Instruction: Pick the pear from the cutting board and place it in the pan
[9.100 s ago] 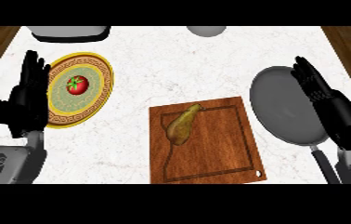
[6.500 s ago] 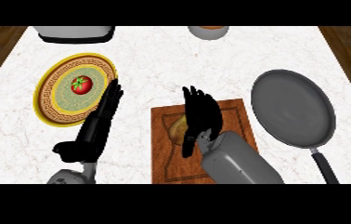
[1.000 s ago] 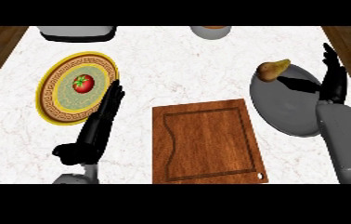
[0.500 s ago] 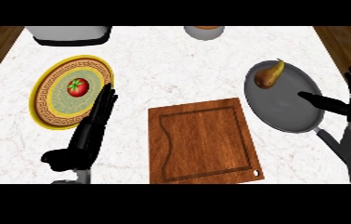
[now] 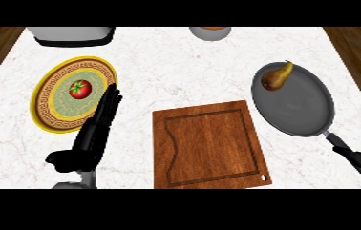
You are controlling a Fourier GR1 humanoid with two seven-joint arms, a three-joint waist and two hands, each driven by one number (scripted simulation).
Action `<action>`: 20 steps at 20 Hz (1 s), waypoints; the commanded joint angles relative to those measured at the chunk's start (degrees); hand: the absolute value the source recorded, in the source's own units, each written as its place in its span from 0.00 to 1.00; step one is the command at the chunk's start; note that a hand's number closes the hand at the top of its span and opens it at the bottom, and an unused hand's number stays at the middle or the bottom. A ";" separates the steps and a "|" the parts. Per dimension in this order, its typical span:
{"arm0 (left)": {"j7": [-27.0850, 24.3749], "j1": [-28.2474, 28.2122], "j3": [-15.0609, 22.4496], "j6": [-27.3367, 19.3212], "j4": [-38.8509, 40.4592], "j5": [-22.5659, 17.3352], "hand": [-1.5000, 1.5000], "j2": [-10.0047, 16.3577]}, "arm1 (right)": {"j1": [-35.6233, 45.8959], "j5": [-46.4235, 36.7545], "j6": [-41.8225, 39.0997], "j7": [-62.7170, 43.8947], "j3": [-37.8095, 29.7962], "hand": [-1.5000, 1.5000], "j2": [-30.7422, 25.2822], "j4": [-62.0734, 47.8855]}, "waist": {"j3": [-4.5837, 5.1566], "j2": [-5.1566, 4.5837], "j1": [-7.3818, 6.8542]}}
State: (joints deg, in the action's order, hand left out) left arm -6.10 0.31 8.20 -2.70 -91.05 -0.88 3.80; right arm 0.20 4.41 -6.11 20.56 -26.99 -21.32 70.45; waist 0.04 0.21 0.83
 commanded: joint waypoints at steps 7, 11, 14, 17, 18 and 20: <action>-0.51 1.03 -1.31 1.23 1.06 0.47 0.50 -0.97 | -13.34 -2.42 -1.30 1.60 1.21 0.00 5.53 13.45 | -0.02 -0.16 -0.55; 2.37 1.18 0.08 1.05 -1.75 1.96 0.50 -2.13 | -10.75 -2.44 -2.56 -0.92 -1.08 0.00 3.25 12.50 | -0.03 -0.17 -0.70; 3.95 -0.59 -0.92 2.43 -4.36 0.90 0.50 -0.85 | -11.61 -4.92 0.08 0.39 -0.08 0.00 6.34 12.66 | -0.04 -0.17 -0.78; -1.68 -0.69 1.29 -0.52 1.38 4.79 0.50 -3.64 | -16.02 -5.46 -1.01 -2.35 -0.73 0.00 6.01 18.36 | -0.02 -0.17 -0.59; 2.56 -3.45 1.68 1.07 -4.06 2.93 0.50 -2.70 | -16.66 -6.62 -0.35 -1.35 -0.30 0.00 7.27 19.56 | -0.03 -0.15 -0.71; 4.70 0.20 -2.61 3.01 -5.70 -0.15 0.50 -0.55 | -11.69 -8.13 0.66 -0.31 -0.22 0.00 6.13 13.23 | -0.04 -0.18 -0.84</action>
State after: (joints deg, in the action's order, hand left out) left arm -3.67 0.05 7.32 -0.98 -93.60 0.64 2.19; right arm -13.02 -1.23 -6.84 19.75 -27.49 -15.63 85.76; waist 0.02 0.04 0.13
